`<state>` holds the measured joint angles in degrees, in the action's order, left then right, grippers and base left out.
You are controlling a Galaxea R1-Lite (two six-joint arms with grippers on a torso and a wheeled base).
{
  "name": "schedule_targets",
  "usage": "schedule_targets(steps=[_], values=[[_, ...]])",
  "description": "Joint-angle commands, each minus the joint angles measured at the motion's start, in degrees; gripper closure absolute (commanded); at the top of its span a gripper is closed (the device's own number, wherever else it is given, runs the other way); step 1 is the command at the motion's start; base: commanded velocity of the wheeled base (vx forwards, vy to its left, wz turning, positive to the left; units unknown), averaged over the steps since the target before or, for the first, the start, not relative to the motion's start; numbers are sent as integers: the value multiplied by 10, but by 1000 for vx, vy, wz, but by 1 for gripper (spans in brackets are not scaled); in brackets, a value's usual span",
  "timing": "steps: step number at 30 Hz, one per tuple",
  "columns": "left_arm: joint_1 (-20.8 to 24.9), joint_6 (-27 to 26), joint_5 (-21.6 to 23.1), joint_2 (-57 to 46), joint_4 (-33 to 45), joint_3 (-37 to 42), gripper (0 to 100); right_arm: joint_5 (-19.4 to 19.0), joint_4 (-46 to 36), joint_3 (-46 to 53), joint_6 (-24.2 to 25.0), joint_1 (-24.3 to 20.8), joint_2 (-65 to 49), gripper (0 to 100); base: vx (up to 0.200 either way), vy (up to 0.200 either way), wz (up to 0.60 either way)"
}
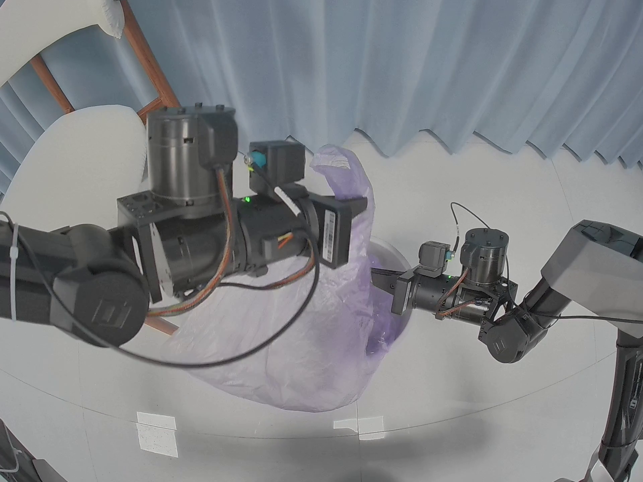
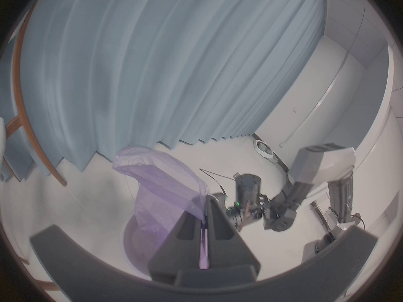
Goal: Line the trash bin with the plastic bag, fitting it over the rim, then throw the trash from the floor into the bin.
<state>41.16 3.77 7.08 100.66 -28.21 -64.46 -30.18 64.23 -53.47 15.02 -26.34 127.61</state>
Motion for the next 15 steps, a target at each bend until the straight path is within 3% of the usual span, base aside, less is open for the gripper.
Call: schedule_targets(steps=[1, 4, 7, 10, 15], values=[[-30, 4, -3, 58, 0, -66, 100, 3, 2, -37, 0, 27, 5, 100, 0, 0, 0], [-35, 5, -3, 75, 2, -98, 100, 14, -34, -48, -3, 72, -25, 100, 0, 0, 0], [-35, 5, -3, 91, 2, -122, 100, 13, -104, 4, 1, 87, -93, 100, 0, 0, 0], [-27, 10, -3, 103, 3, -143, 100, 12, -148, 92, -3, 80, -156, 100, 0, 0, 0], [-6, 47, -30, 107, 3, -156, 100, 14, -127, 186, -18, 38, -175, 100, 0, 0, 0]])
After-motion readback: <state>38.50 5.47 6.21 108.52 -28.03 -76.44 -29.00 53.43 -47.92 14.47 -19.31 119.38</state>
